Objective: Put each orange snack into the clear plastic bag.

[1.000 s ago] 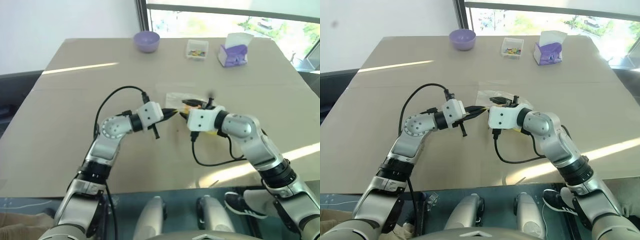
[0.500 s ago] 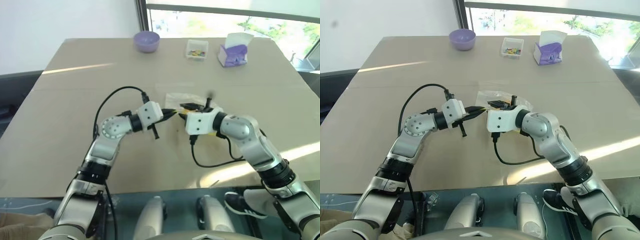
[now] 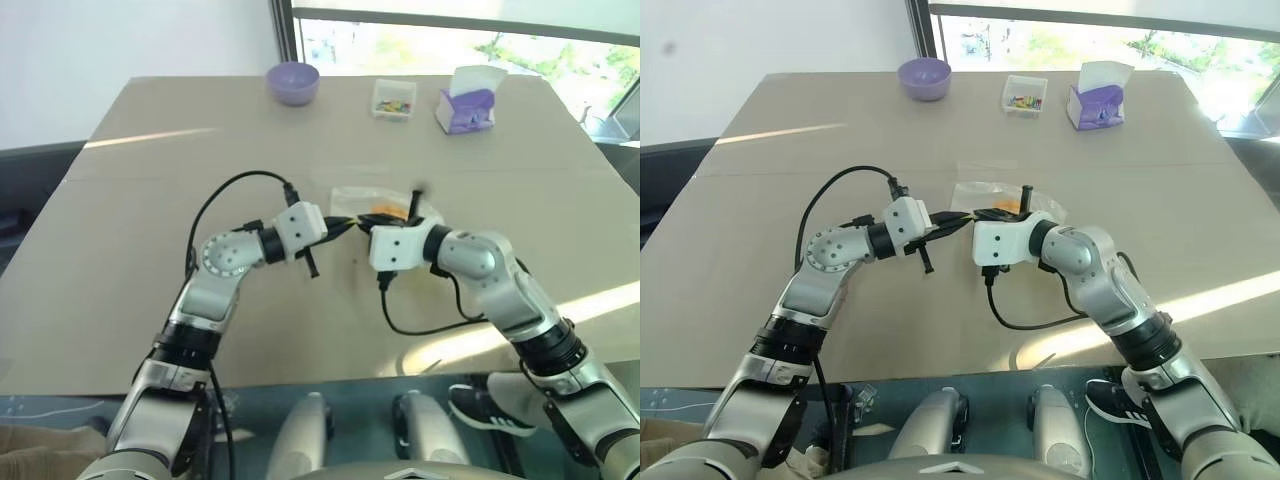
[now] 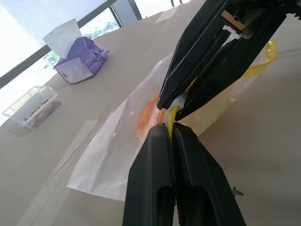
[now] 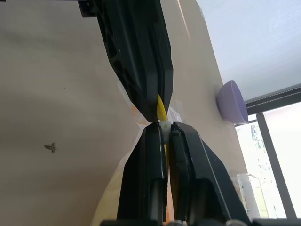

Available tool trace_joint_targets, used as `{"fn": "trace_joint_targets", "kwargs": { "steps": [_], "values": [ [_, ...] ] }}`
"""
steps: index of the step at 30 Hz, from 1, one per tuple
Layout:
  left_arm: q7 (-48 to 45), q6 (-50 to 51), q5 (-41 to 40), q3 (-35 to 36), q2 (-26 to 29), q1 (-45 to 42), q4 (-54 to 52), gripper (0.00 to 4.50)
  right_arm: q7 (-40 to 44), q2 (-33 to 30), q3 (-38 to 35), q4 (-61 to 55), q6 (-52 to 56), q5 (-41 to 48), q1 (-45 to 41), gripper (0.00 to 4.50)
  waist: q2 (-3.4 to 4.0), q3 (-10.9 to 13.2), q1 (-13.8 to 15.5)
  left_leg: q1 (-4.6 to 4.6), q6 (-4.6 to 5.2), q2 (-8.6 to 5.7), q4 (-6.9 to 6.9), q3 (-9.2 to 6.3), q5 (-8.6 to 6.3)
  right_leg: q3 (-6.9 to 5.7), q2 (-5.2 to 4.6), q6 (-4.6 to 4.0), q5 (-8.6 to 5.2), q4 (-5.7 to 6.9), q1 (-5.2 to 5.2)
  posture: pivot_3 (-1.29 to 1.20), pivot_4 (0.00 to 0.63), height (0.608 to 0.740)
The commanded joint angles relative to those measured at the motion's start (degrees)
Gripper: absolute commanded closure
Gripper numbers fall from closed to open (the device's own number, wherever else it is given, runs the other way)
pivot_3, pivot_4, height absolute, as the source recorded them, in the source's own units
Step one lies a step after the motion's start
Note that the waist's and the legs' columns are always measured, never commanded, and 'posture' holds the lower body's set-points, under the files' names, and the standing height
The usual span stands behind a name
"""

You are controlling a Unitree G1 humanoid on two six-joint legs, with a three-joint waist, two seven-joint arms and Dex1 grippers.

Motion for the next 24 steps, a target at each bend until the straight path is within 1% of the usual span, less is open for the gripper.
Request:
{"fn": "trace_joint_targets", "kwargs": {
  "steps": [1,7,15,24],
  "values": [
    [0.48,-0.41,-0.82,1.50,0.34,-0.34,-2.26,4.50,-0.29,0.14,-0.79,-1.20,-0.75,0.12,-0.85,4.45,0.00,0.00,0.00,0.00,0.00,0.00,0.00,0.00,0.00,0.00,0.00,0.00,0.00,0.00,0.00,0.00,0.150,0.740],
    [1.47,-0.57,-0.11,2.39,0.92,-0.81,0.60,4.50,-0.07,-2.01,-3.14,-3.61,0.45,0.23,1.37,4.45,0.00,0.00,0.04,0.00,0.00,0.00,0.00,0.00,0.00,0.00,0.00,0.00,0.00,0.00,0.00,0.00,0.150,0.740],
    [1.57,0.34,-0.44,2.72,1.89,-1.81,3.32,4.50,0.19,-7.57,-7.82,-8.46,2.88,1.11,7.63,4.45,0.00,0.00,0.08,-0.02,0.00,-0.01,0.00,-0.01,0.00,-0.02,-0.01,0.00,0.00,-0.01,0.00,0.00,0.150,0.740],
    [1.06,-1.44,-0.02,2.17,2.99,-2.00,5.19,4.50,-1.43,-12.98,-12.97,-9.61,4.03,1.31,13.05,4.45,0.00,0.00,0.11,-0.02,0.01,0.00,0.00,0.00,0.00,-0.01,-0.01,0.00,0.00,-0.01,0.00,0.00,0.150,0.740]
  ]
}}
